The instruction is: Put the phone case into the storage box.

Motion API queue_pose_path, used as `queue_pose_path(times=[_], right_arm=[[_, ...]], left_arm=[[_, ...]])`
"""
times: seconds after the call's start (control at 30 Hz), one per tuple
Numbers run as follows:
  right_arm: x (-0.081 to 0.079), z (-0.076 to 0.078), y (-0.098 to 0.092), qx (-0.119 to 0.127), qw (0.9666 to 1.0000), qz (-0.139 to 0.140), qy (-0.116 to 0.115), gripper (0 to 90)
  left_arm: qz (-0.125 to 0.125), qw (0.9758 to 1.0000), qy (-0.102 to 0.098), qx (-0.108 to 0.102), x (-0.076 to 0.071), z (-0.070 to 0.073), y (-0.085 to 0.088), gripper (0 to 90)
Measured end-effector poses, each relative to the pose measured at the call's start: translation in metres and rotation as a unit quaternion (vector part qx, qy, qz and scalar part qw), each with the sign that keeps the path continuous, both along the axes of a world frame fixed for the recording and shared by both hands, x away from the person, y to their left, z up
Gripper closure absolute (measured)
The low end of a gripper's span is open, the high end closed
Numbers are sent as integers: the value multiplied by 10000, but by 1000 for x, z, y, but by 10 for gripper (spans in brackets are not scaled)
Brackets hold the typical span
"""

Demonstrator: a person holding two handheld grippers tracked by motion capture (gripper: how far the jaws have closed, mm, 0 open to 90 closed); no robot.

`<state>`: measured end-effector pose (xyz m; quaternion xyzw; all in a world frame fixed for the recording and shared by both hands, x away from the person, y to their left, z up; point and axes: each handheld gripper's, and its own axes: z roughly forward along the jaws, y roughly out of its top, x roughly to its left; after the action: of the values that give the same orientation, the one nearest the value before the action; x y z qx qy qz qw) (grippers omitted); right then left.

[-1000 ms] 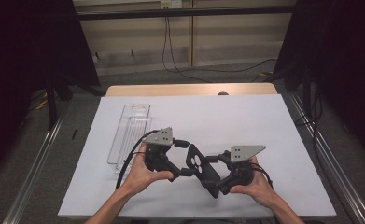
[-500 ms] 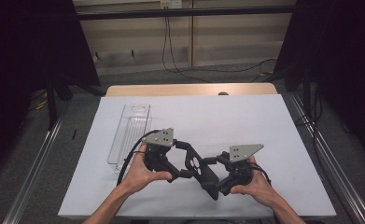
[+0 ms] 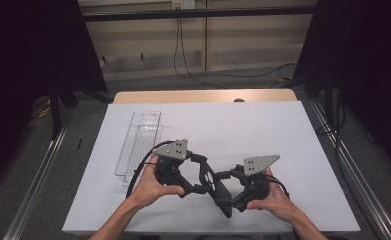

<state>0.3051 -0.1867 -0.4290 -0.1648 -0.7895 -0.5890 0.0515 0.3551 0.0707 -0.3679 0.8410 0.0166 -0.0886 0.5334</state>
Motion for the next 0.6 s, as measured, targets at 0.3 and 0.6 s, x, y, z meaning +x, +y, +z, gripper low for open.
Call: queue_pose_path(times=[0.3, 0.6], right_arm=[[0, 0, 1, -40, 10000, 36, -12, 144], [-2, -1, 3, -100, 9999, 115, -13, 144]], left_arm=[[-85, 10000, 7, 50, 0, 0, -1, 97], [-205, 9997, 14, 118, -1, 0, -2, 102]])
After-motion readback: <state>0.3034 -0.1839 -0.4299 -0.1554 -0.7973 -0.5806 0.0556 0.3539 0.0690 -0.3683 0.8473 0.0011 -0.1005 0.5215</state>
